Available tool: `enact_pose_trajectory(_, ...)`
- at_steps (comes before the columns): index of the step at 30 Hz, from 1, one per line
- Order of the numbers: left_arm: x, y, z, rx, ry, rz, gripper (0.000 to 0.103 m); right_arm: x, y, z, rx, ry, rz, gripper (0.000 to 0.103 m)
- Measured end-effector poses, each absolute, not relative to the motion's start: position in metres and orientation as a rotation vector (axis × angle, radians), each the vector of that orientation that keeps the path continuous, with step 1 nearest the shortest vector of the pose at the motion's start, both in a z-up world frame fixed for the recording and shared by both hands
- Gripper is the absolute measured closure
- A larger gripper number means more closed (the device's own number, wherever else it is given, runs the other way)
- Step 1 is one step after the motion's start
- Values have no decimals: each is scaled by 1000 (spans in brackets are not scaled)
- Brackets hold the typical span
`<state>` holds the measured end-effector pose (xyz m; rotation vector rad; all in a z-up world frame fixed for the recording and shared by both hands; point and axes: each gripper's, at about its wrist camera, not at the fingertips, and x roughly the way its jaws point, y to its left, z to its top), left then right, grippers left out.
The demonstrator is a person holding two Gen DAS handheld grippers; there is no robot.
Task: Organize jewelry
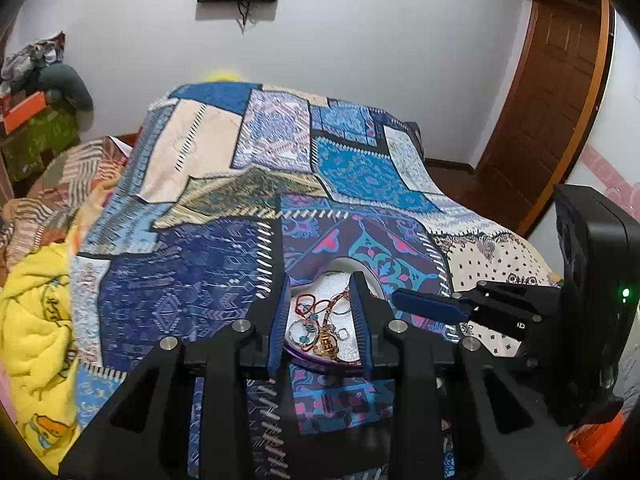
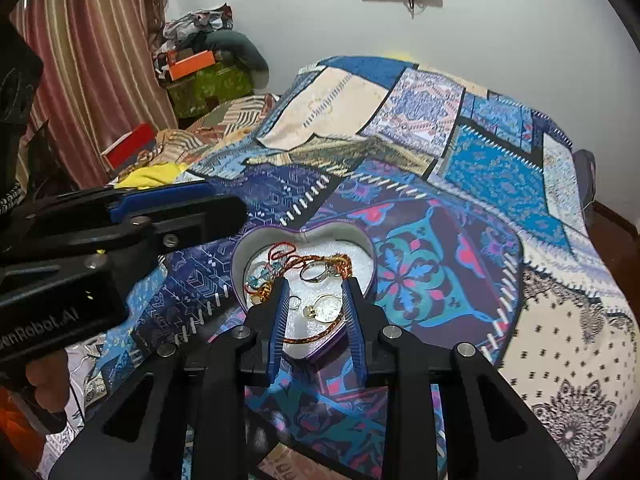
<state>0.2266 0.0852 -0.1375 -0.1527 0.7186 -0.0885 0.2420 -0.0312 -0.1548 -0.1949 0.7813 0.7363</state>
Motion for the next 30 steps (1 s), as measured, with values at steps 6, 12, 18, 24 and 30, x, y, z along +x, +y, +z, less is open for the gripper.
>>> enact_pose_trajectory(6,204,85,-109,-147,670,-62,73,228,-44,-126,-165,729,726,78)
enact_pose_trajectory(12,164,75,-64,-118,565,-34,73,201,-73,-70,-87,615,712,78)
enact_pose_trajectory(18,101,53,-10,-77,395,-3,72,146,-102,-2,-29,411,700,78)
enact_pose_trajectory(24,38,38,28,-68,243,28,64,86,-119,36,-13,241,663,54)
enact_pose_trajectory(30,-6,26,44,-14,149,96,32,51,-122,48,-3,148,611,26)
